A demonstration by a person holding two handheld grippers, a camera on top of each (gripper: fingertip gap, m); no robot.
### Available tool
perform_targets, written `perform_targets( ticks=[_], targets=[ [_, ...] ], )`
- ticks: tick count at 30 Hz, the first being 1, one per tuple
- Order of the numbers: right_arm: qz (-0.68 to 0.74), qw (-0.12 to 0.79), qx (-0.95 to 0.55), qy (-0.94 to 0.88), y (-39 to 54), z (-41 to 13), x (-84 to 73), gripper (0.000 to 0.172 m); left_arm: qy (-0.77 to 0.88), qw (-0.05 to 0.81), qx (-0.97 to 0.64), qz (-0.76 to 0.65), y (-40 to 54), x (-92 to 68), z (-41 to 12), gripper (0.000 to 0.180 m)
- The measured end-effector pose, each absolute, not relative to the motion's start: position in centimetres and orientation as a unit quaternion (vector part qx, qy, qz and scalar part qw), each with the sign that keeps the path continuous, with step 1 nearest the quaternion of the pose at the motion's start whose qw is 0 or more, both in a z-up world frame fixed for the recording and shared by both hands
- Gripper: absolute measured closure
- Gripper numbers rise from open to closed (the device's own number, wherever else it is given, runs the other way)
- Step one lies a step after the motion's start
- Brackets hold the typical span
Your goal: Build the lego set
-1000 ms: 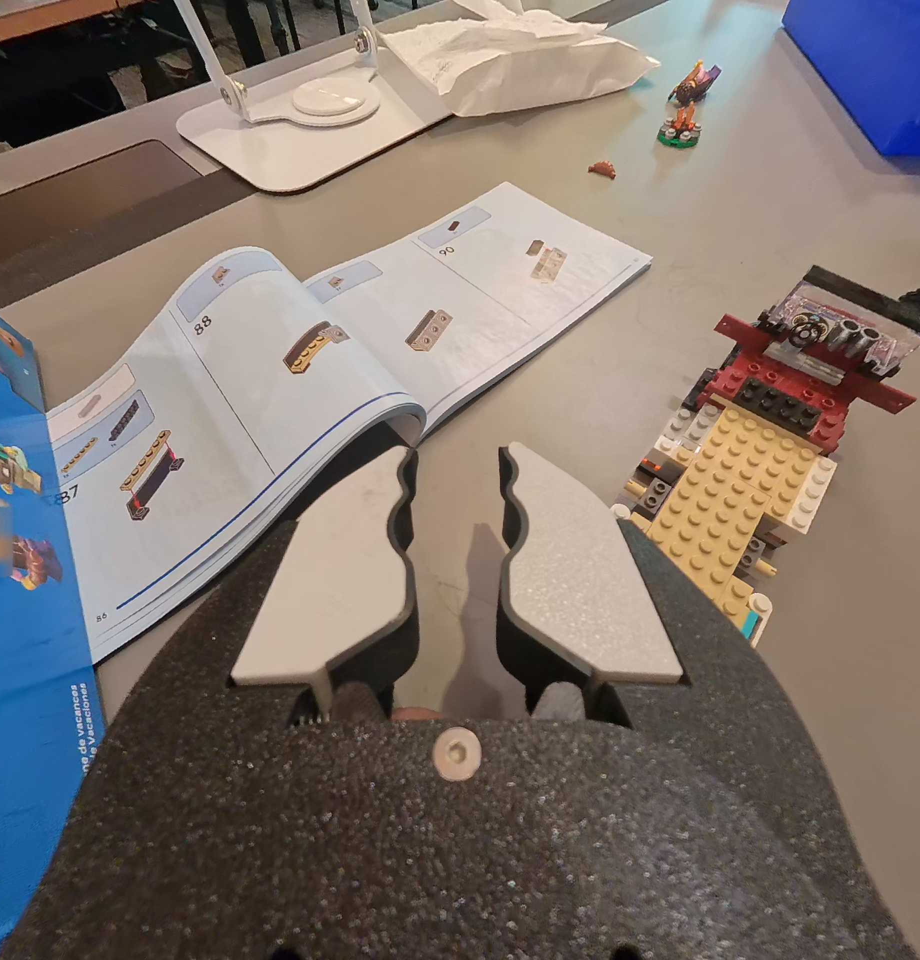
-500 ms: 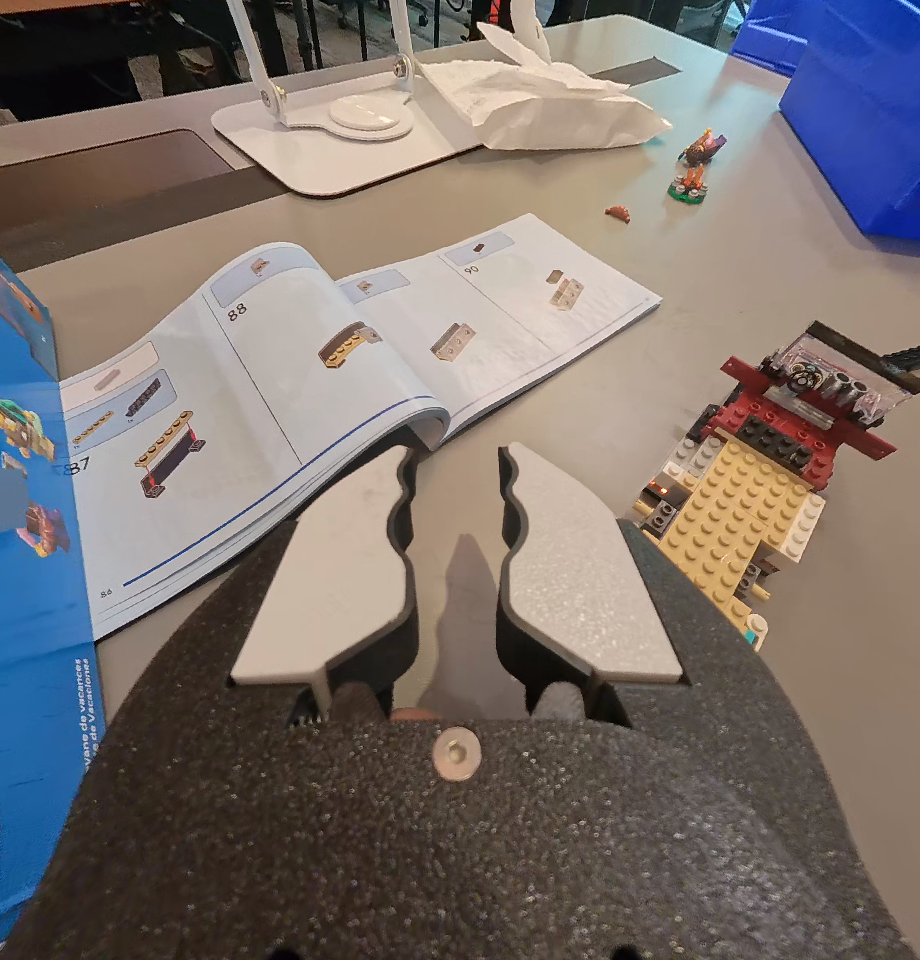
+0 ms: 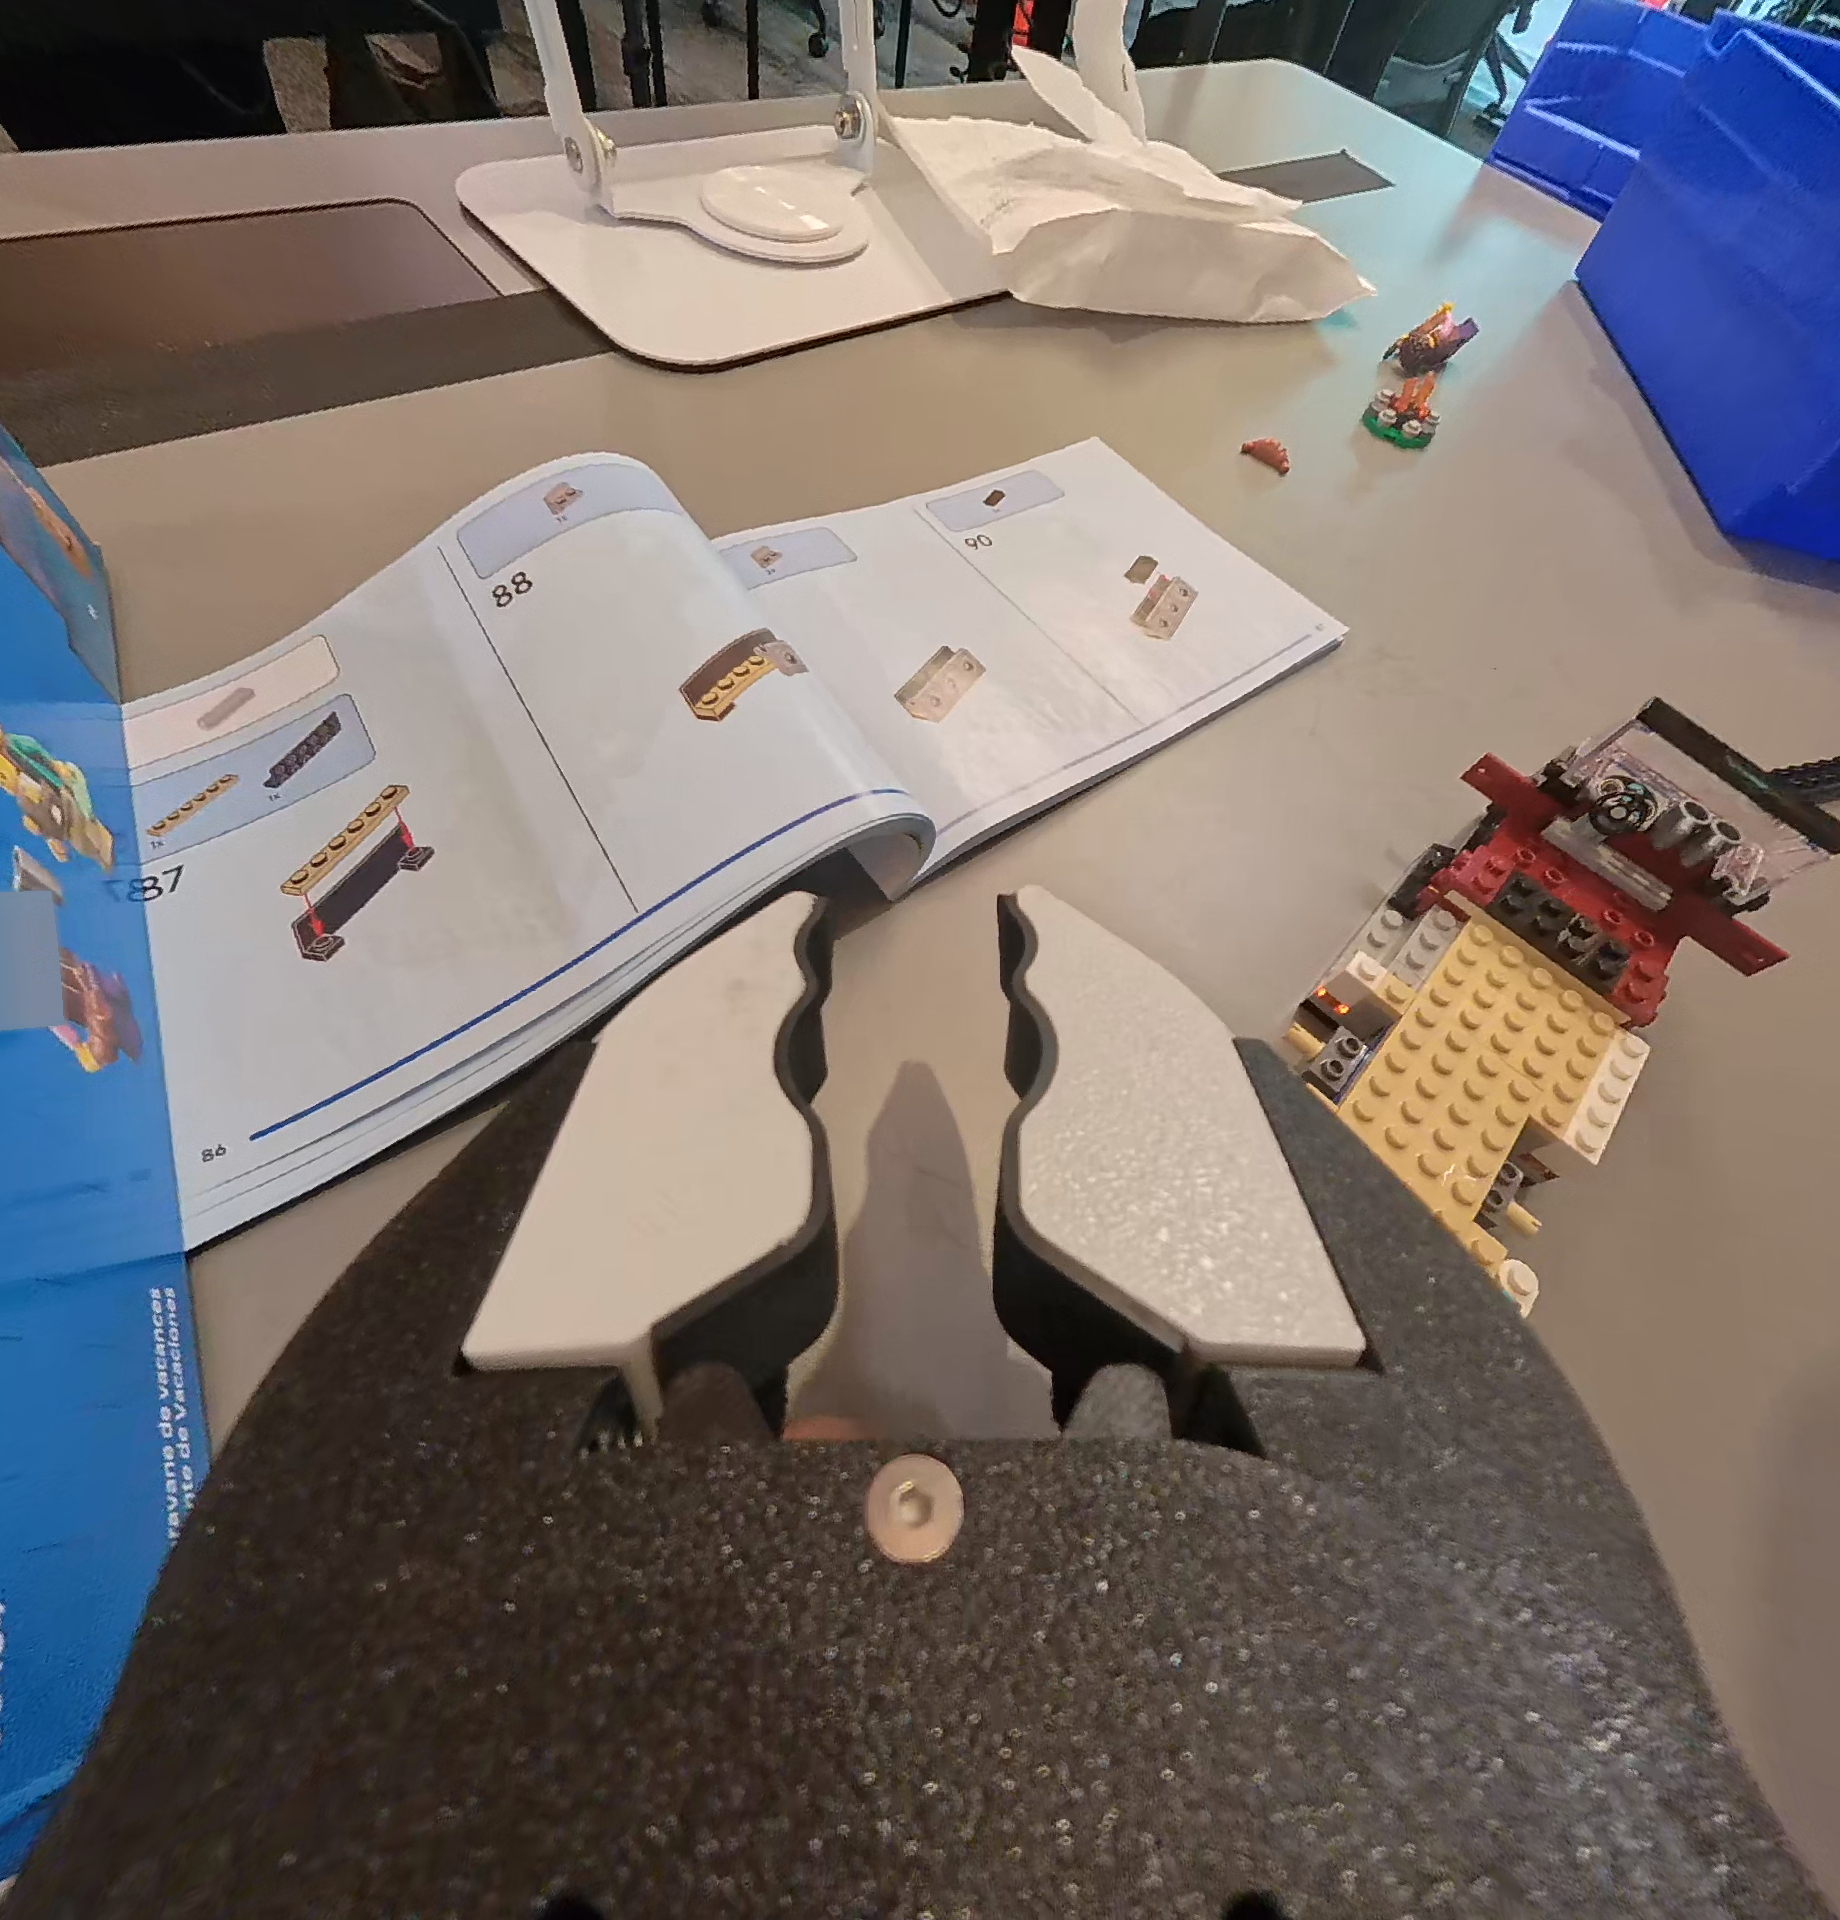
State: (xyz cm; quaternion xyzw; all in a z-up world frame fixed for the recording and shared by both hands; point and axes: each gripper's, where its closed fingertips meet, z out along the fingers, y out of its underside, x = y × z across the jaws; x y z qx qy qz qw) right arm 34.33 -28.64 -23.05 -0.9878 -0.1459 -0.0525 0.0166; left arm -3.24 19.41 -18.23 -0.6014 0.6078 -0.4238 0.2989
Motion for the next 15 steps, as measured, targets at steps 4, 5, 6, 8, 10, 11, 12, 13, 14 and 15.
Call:
perform_targets(
  ticks=[4, 5, 6, 8, 10, 11, 12, 13, 14, 15],
  targets=[
    [-0.05, 0.019, -0.989, -0.141, -28.5, -23.0, 34.2, 0.15, 0.608, 0.299, -0.601, -0.424, 19.4, -3.2, -18.2, 0.15],
    [-0.05, 0.019, -0.989, -0.137, -28.5, -23.0, 34.1, 0.15, 0.608, 0.299, -0.601, -0.424, 19.4, -3.2, -18.2, 0.15],
    [-0.051, 0.019, -0.989, -0.135, -28.5, -23.0, 34.1, 0.151, 0.608, 0.3, -0.601, -0.424, 19.4, -3.2, -18.2, 0.15],
    [-0.057, 0.014, -0.99, -0.125, -28.5, -23.0, 34.0, 0.156, 0.609, 0.302, -0.599, -0.422, 19.4, -3.3, -18.2, 0.15],
    [-0.055, 0.006, -0.991, -0.125, -28.6, -23.0, 33.6, 0.16, 0.61, 0.306, -0.597, -0.421, 19.3, -3.3, -18.1, 0.15],
    [-0.06, 0.001, -0.99, -0.127, -28.7, -23.0, 33.4, 0.162, 0.611, 0.307, -0.596, -0.421, 19.3, -3.3, -18.1, 0.15],
    [-0.063, -0.003, -0.99, -0.128, -28.8, -23.0, 33.2, 0.163, 0.612, 0.309, -0.595, -0.42, 19.3, -3.3, -18.1, 0.15],
    [-0.068, -0.008, -0.989, -0.128, -28.9, -23.0, 33.1, 0.164, 0.613, 0.311, -0.593, -0.419, 19.2, -3.3, -18.1, 0.15],
    [-0.073, -0.012, -0.989, -0.125, -29.0, -23.0, 32.9, 0.164, 0.614, 0.314, -0.591, -0.418, 19.2, -3.3, -18.0, 0.15],
    [-0.077, -0.013, -0.989, -0.123, -29.0, -22.9, 32.8, 0.165, 0.616, 0.316, -0.59, -0.417, 19.1, -3.4, -18.0, 0.15]
  ],
)
